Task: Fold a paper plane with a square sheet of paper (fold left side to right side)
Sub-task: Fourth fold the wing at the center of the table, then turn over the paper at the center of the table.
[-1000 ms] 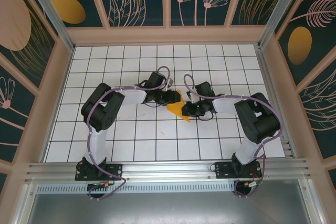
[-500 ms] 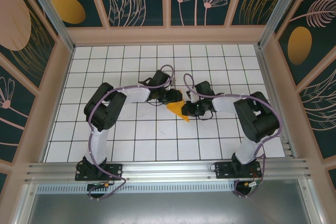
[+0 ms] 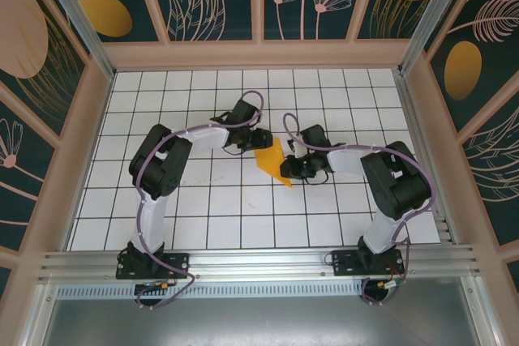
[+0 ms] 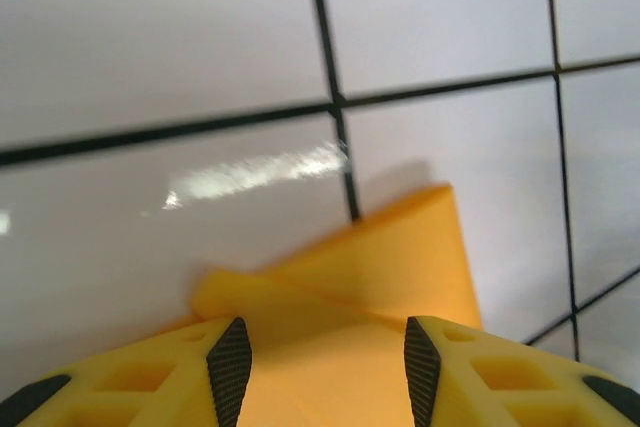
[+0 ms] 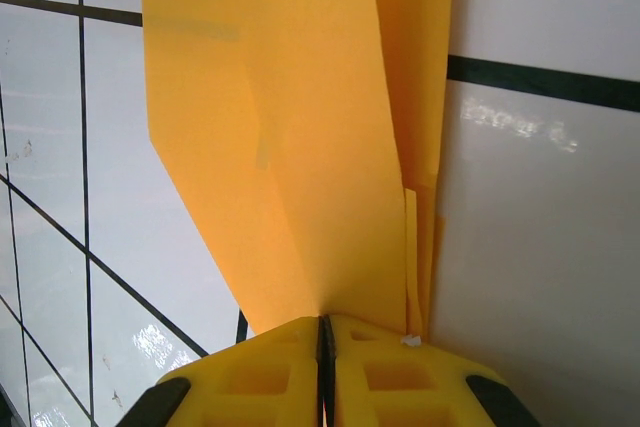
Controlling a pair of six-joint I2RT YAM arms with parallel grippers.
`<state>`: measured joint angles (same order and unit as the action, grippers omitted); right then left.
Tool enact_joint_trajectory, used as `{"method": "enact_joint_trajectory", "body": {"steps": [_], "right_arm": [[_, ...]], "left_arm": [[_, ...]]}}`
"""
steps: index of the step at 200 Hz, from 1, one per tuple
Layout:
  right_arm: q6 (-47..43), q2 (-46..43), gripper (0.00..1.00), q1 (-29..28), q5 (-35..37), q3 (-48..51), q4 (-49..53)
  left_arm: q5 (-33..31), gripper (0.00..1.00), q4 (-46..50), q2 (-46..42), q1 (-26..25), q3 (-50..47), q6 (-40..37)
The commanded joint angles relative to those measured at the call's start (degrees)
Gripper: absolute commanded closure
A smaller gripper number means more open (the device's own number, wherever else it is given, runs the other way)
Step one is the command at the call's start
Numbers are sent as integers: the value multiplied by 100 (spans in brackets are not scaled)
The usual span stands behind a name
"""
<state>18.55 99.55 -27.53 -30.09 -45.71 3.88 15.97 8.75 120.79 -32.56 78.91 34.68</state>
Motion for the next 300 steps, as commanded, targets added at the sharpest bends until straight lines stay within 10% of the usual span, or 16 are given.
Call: {"method": "enact_joint_trajectory", "body": {"steps": [1, 61, 110, 197, 236, 300], "right_arm": [[-44, 248, 87, 19, 470, 218, 760], [-7, -417, 84, 18, -184, 152, 158], [-209, -1287, 62, 417, -326, -117, 96], [-532, -410, 49, 590, -781, -322, -239], [-569, -157, 51, 545, -666, -368, -222], [-520, -73, 85, 619, -446, -318, -172]], "left_arm": [[-770, 50, 304, 286, 415, 186, -288], [-454, 47, 198, -409, 724, 52, -446], [316, 47, -344, -1483, 742, -977, -244], [1561, 47, -1628, -1828, 660, -2252, 629], [1887, 47, -1864, -1430, 418, -2075, 826], [1833, 46, -1859, -917, 147, -1658, 985]]}}
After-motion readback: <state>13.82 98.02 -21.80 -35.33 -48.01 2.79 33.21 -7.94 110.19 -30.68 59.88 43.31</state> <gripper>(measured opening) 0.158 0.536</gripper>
